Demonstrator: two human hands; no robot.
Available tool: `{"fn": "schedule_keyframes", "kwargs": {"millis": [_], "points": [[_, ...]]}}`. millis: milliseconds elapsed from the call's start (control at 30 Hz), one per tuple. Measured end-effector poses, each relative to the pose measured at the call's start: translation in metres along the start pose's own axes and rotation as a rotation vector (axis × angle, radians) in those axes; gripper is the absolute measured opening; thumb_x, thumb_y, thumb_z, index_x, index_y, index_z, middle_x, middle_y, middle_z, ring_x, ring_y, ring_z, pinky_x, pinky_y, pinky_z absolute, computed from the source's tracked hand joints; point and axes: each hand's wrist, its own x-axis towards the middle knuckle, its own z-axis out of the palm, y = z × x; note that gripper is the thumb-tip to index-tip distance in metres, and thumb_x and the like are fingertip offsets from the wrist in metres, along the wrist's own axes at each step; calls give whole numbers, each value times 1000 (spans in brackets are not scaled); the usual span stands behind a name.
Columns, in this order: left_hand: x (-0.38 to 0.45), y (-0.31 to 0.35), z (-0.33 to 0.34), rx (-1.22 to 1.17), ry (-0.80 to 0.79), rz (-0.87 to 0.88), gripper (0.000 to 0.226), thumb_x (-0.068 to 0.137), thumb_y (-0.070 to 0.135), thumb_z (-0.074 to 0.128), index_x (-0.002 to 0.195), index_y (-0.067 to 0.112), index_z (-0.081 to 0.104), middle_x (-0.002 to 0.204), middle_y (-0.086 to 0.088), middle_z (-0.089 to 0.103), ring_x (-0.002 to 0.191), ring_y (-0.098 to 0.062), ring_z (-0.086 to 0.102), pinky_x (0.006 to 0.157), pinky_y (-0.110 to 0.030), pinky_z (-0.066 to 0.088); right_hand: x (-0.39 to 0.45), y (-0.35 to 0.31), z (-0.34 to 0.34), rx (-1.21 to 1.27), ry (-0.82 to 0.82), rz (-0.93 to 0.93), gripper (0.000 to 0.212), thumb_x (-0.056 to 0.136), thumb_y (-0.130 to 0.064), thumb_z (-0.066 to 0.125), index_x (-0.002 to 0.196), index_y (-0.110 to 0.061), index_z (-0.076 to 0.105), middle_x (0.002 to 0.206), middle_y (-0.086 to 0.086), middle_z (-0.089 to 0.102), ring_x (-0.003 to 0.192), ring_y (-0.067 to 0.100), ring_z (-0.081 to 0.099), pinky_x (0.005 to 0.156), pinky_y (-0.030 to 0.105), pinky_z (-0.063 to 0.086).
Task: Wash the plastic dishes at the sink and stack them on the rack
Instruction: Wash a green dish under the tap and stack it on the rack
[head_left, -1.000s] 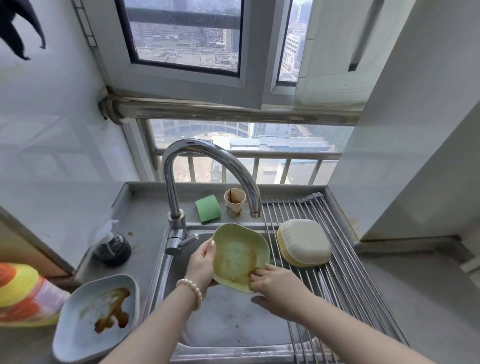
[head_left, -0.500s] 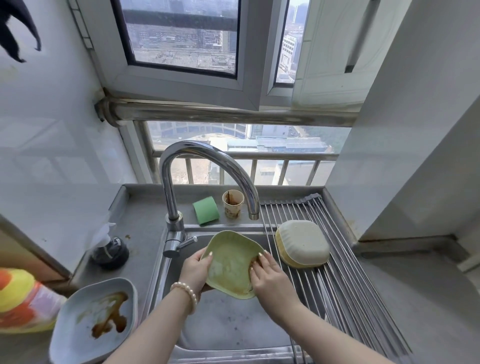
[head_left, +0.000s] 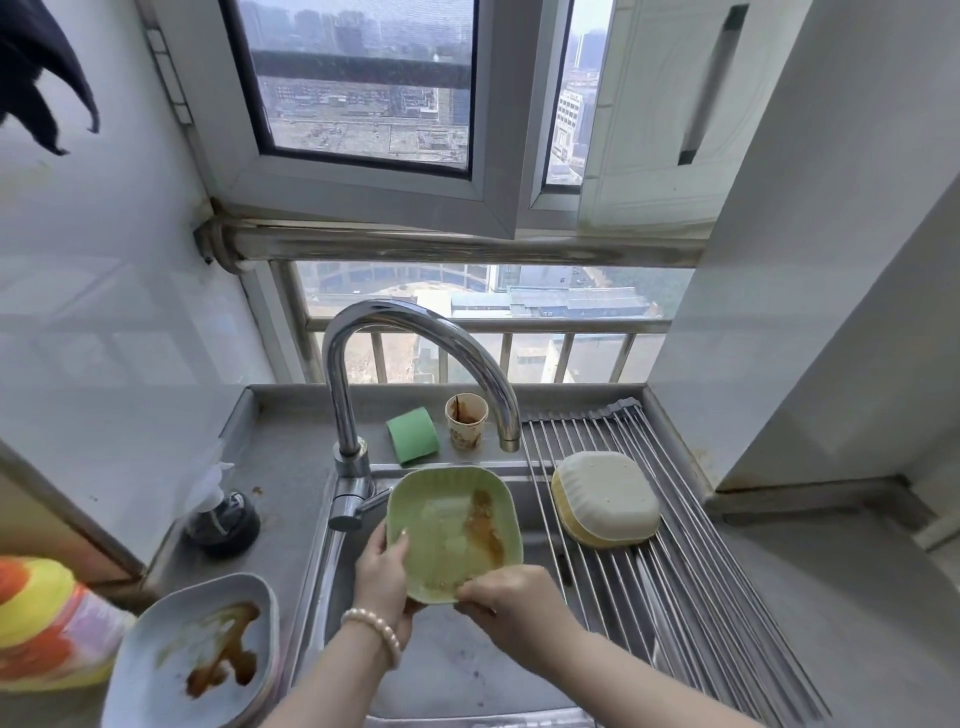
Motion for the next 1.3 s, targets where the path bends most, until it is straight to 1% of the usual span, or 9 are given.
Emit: {"fn": "schedule_keyframes", "kwargs": {"millis": [133, 233, 433, 567, 700, 833, 967, 1133, 1300], "points": [[12, 7, -11, 136, -82, -91, 30, 99, 8, 45, 122, 20, 59, 100, -14, 67, 83, -36, 65, 59, -45, 56, -9, 28, -14, -337, -106, -160, 25, 87, -29, 52, 77, -19, 73, 84, -5, 72, 88, 16, 69, 92, 35, 51], [14, 12, -13, 134, -167, -164, 38, 93, -3, 46, 123, 17, 58, 106, -19, 66, 88, -38, 64, 64, -46, 57, -2, 32, -16, -556, -82, -134, 23, 76, -15, 59, 91, -11, 76, 95, 4, 74, 98, 26, 69, 96, 41, 50], [-9, -15, 2, -151, -81, -62, 46, 79, -19, 56, 118, 4, 55, 105, -22, 64, 92, -38, 64, 72, -44, 56, 9, -22, -14, -346, -141, -41, 31, 28, -13, 79, 45, -22, 55, 43, -7, 52, 37, 11, 49, 41, 16, 37], [-12, -17, 8, -246, -32, -71, 22, 94, 2, 52, 111, 15, 58, 99, -20, 67, 88, -39, 66, 76, -51, 56, 6, -30, 2, -87, 64, -15, 30, 35, -7, 79, 52, -22, 59, 45, -9, 54, 38, 11, 49, 36, 17, 33], [6, 5, -9, -83, -105, -99, 17, 99, 18, 48, 109, 16, 62, 94, -17, 71, 80, -35, 68, 60, -46, 58, -9, 11, -2, -66, 52, -159, 11, 77, -21, 71, 67, -22, 66, 68, -9, 67, 61, 11, 64, 60, 24, 52], [7, 16, -16, 32, -218, -214, 14, 98, 10, 48, 102, 11, 62, 80, -14, 72, 73, -32, 67, 57, -43, 59, -5, 28, -24, -445, -64, -251, 18, 66, -8, 73, 82, -16, 75, 88, -3, 73, 92, 18, 69, 96, 34, 48], [7, 8, -10, -126, -203, -182, 28, 85, -6, 54, 112, -2, 59, 89, -19, 69, 76, -30, 65, 56, -32, 58, 8, 6, -21, -455, -4, -119, 20, 49, -3, 79, 62, -15, 70, 67, 3, 70, 73, 22, 69, 87, 37, 55], [-10, -22, 9, -261, -159, -167, 25, 86, -2, 57, 110, -8, 61, 95, -22, 66, 79, -30, 67, 66, -35, 57, 27, -42, -11, -290, 0, 5, 27, 33, -9, 77, 47, -22, 57, 43, -5, 55, 38, 13, 53, 44, 19, 44], [-1, -11, 3, -261, -68, -59, 20, 100, 18, 45, 115, 16, 57, 101, -18, 68, 85, -36, 68, 59, -41, 56, 14, -24, 2, 35, 122, -46, 10, 70, -14, 69, 69, -24, 68, 60, -9, 65, 50, 11, 60, 43, 21, 44]]}}
